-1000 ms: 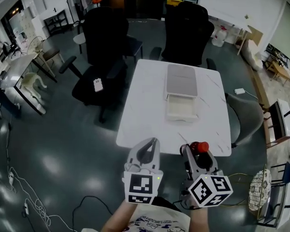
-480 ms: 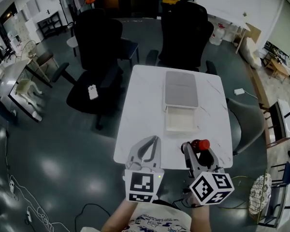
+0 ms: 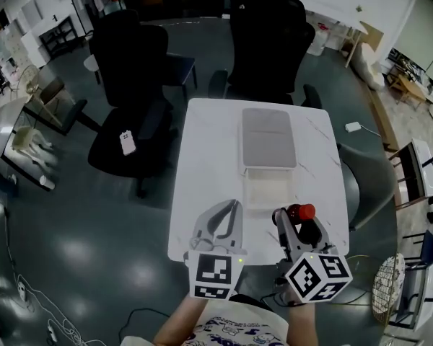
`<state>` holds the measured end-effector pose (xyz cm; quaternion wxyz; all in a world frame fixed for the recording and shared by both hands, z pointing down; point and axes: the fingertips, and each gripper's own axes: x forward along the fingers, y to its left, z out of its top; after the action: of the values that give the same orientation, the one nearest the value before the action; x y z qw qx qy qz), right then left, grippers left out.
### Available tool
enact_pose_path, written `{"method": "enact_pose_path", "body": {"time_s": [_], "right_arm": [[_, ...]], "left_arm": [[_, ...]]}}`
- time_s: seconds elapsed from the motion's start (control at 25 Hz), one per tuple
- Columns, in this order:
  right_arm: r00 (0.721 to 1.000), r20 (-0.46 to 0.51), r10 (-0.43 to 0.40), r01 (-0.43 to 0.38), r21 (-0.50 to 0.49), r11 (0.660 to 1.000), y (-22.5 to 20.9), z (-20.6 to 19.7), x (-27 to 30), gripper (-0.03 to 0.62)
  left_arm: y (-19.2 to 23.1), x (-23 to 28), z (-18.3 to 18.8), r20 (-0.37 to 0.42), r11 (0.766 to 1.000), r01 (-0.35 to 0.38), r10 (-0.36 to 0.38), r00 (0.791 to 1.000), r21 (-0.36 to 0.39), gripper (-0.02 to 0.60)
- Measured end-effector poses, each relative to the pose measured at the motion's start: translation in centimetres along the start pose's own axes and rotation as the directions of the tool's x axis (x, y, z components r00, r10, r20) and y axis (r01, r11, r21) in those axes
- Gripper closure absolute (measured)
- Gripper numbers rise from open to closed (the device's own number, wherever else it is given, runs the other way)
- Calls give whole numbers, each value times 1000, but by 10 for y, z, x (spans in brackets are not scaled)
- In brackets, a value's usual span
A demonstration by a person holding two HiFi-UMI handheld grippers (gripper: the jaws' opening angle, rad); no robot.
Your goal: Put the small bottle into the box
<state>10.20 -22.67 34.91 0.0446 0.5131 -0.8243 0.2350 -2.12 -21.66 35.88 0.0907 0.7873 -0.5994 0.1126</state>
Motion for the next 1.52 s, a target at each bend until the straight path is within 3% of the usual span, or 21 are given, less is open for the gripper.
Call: {"method": "enact_pose_path", "body": {"time_s": [0.8, 1.52], "right_arm": [[991, -82, -102, 106, 47, 993, -34, -15, 58, 365], [974, -219, -62, 77, 59, 995, -76, -41, 120, 365]], "left_arm": [[17, 61, -27, -95, 996, 78, -81, 992, -38, 561], [11, 115, -65, -224, 996, 50, -67, 972, -80, 561]]}}
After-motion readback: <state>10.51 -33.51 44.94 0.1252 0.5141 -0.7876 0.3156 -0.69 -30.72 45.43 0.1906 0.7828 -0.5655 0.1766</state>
